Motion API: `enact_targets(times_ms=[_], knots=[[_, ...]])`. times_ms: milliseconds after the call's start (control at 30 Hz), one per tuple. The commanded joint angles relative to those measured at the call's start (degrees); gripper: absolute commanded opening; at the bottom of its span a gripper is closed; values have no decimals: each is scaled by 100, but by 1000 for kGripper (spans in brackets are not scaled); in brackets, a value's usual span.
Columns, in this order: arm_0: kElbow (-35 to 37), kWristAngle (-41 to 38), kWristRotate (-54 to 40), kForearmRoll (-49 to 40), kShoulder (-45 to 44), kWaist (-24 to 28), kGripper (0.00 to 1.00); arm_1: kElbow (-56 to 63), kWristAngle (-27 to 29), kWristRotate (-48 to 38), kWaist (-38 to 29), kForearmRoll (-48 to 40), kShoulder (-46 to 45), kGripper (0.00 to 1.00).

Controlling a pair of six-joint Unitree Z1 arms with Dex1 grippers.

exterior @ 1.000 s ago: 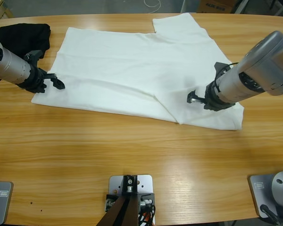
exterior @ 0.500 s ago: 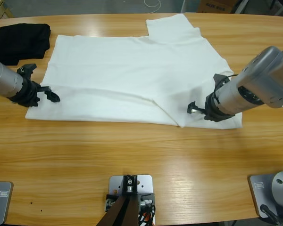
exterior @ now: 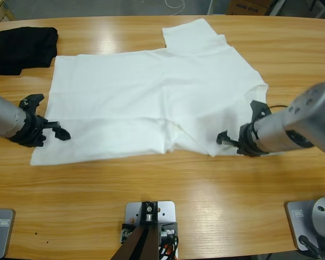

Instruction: Fold clothes

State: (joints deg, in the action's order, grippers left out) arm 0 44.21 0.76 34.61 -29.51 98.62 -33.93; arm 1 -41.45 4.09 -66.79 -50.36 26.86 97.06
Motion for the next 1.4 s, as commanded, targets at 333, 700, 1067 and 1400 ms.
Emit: enact_targets(times_ms=[333,700,1067,1400], knots=[[780,-183,67,-2445,-821,-250,874,601,-1160,-887,-1023,1061,-133,987],[1640,-76,-1209,-2118,-1329,324,890,-1664,391,1472,-299,2622,-1587,968],[3375,-3217,-2736,-1102,915,2363,1000,-2821,-1513,5184,3097,1079,-492,896],[4816,-4031,-3004,-1101,2624,2928,996,-4879,-3044,6454,4742,838,2263,841]])
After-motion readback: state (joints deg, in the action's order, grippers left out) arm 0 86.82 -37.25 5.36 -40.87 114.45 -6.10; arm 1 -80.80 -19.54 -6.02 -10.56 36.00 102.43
